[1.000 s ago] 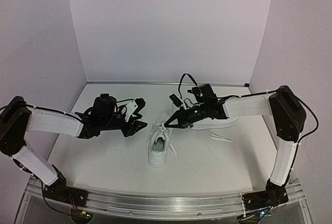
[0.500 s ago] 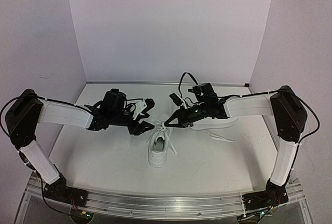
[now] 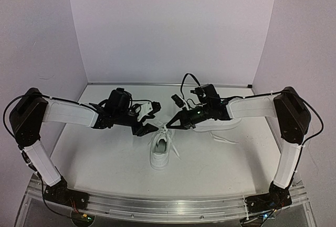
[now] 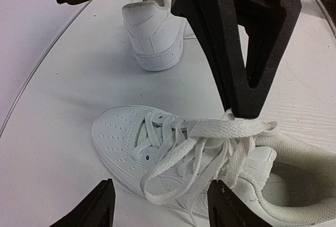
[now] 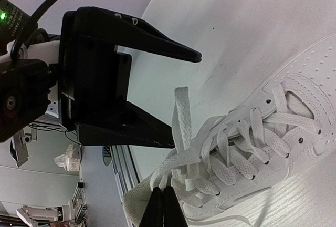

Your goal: Tie the shoes

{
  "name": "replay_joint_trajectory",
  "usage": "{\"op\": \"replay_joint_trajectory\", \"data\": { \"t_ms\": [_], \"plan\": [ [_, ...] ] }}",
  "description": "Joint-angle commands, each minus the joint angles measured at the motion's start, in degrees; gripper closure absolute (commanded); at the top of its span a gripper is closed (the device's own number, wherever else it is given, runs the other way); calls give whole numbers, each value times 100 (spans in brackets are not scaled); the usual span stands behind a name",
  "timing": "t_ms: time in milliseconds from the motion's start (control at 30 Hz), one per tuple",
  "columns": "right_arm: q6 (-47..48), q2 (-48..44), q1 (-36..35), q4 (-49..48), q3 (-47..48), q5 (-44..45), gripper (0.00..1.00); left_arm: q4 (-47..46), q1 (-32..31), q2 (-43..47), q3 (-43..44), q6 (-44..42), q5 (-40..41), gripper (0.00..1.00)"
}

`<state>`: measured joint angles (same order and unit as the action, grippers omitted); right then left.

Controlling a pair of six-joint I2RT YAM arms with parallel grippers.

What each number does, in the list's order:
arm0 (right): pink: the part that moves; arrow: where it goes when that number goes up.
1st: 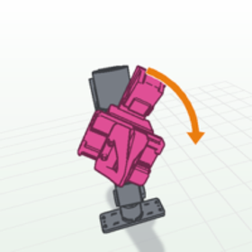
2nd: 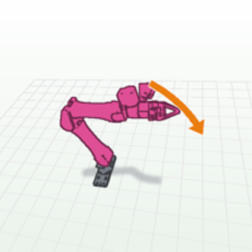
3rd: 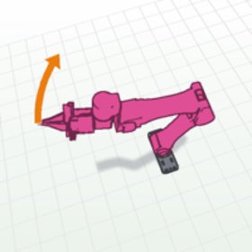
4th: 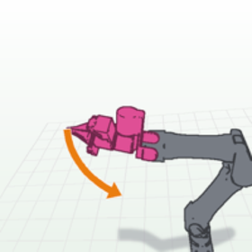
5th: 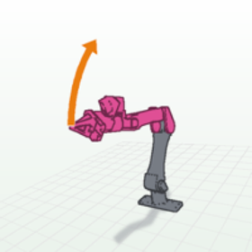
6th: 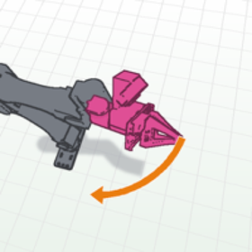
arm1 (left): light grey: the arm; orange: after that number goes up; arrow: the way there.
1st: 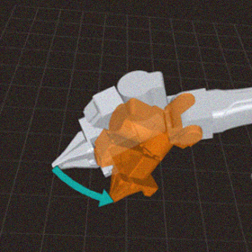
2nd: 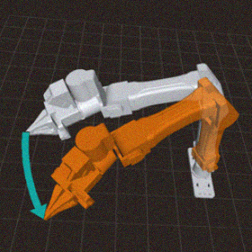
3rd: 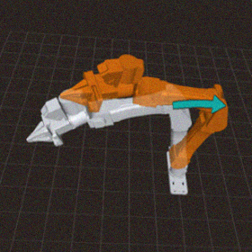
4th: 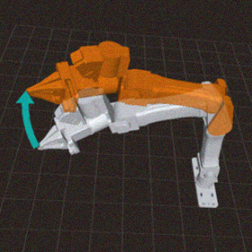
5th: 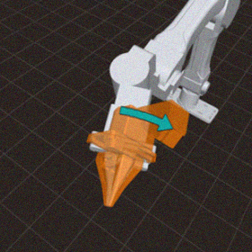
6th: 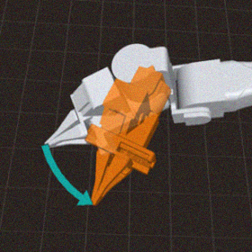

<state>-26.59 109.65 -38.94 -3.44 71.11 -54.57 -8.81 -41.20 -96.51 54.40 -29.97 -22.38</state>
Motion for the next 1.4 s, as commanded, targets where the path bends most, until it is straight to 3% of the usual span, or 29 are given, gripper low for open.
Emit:
{"op": "replay_joint_trajectory", "data": {
  "t_ms": [0, 267, 600, 667, 1367],
  "plan": [
    [66, -40, -41, -122, 215, -106, 100, 115, -31, -94, 343, -310, -73, 38],
    [60, 17, -39, -121, 261, -127, 100, 136, -111, -208, 478, -495, -24, 47],
    [51, -47, -25, -104, 153, -18, 100, 224, -178, -48, 408, -467, 105, 95],
    [42, -90, -14, -96, 72, 32, 100, 214, -177, 48, 312, -424, 184, 100],
    [31, -822, 249, -69, -863, 465, 100, 347, -178, 455, -105, -174, 769, 100]
  ]
}}
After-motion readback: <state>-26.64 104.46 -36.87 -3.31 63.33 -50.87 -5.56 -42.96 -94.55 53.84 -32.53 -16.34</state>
